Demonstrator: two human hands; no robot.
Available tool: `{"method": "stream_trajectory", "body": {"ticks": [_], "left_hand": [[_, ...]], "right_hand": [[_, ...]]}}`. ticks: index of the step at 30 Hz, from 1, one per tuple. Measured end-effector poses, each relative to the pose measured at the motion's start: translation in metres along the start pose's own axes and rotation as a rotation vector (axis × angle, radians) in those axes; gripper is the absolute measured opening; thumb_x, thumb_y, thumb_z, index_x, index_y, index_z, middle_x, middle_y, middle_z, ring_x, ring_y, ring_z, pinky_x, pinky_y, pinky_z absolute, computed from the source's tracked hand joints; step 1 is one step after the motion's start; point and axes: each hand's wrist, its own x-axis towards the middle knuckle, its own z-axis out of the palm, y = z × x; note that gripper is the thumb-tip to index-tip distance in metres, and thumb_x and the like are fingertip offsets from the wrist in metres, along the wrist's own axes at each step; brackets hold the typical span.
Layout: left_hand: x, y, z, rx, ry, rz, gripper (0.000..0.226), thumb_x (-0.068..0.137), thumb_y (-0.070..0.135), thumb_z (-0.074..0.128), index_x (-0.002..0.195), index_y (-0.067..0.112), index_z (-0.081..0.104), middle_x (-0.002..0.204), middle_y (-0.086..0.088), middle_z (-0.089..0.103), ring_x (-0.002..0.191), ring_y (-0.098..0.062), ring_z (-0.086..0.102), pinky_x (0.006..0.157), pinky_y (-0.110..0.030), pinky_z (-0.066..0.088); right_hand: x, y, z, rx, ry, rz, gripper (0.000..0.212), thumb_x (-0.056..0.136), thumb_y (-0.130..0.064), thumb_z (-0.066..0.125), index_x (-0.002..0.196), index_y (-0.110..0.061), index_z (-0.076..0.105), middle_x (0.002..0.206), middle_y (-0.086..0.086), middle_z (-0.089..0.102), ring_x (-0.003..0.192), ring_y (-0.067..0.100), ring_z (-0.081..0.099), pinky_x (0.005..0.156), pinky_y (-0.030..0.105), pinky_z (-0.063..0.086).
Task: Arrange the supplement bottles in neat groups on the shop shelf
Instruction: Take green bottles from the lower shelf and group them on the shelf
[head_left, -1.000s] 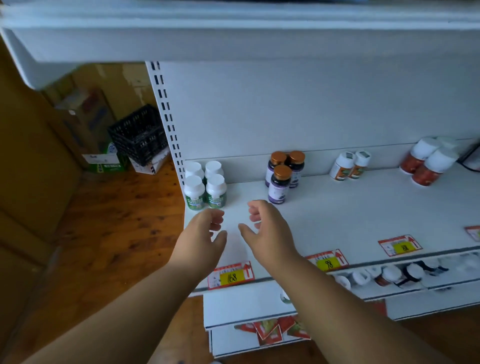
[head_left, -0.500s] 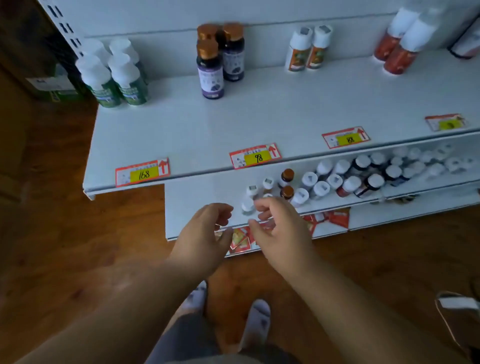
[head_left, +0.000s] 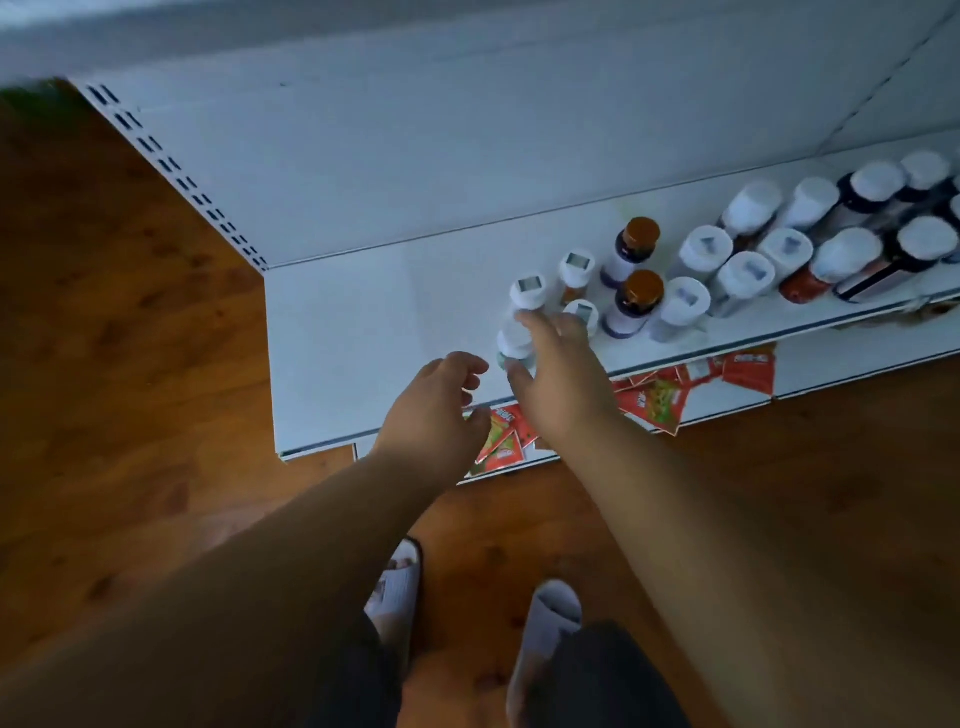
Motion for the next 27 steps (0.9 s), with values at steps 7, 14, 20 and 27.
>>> {"method": "stream_trajectory", "body": {"ticks": [7,14,20,27], "left_hand": [[0.026,-0.015,0.01,0.054,-0.013,-0.024,0.045,0.092,0.026,0.066,0.135,0.027,0.051,0.127,0.004,0.058,0.104,-0.01,0.058,0.084,-0.023,0.048],[-0.013,-0.007,-0.041,0.015,-0.066,-0.136,0.059,0.09,0.027,0.068,0.143,0.026,0.042,0.139,0.0,0.054,0.121,-0.019,0.056,0.097,-0.034,0.05],[-0.16,0.052,-0.132,-0.565,0.056,-0.283,0.042,0.082,0.004,0.076,0.117,0.022,0.062,0.104,0.007,0.072,0.089,-0.009,0.07,0.077,-0.022,0.056],[-0.281,0.111,-0.209,-1.033,0.091,-0.153,0.049,0.076,0.005,0.074,0.122,0.006,0.056,0.112,-0.016,0.068,0.101,-0.032,0.068,0.089,-0.04,0.057]], "right_hand": [[0.038,0.008,0.024,-0.373,-0.107,-0.048,0.058,0.087,-0.01,0.067,0.134,-0.026,0.036,0.13,0.012,0.051,0.107,0.032,0.058,0.082,0.043,0.056],[0.0,-0.027,-0.039,0.246,-0.27,-0.012,0.03,0.096,-0.027,0.061,0.123,-0.031,0.049,0.114,-0.001,0.06,0.096,0.02,0.061,0.078,0.033,0.052],[-0.102,-0.117,-0.131,0.884,-0.479,0.098,0.026,0.095,-0.011,0.062,0.112,-0.031,0.062,0.108,0.011,0.065,0.085,0.018,0.069,0.08,0.033,0.057],[-0.177,-0.199,-0.22,1.044,-0.514,-0.015,0.018,0.094,-0.014,0.061,0.102,-0.028,0.068,0.085,-0.006,0.072,0.089,0.026,0.065,0.097,0.063,0.045]]}}
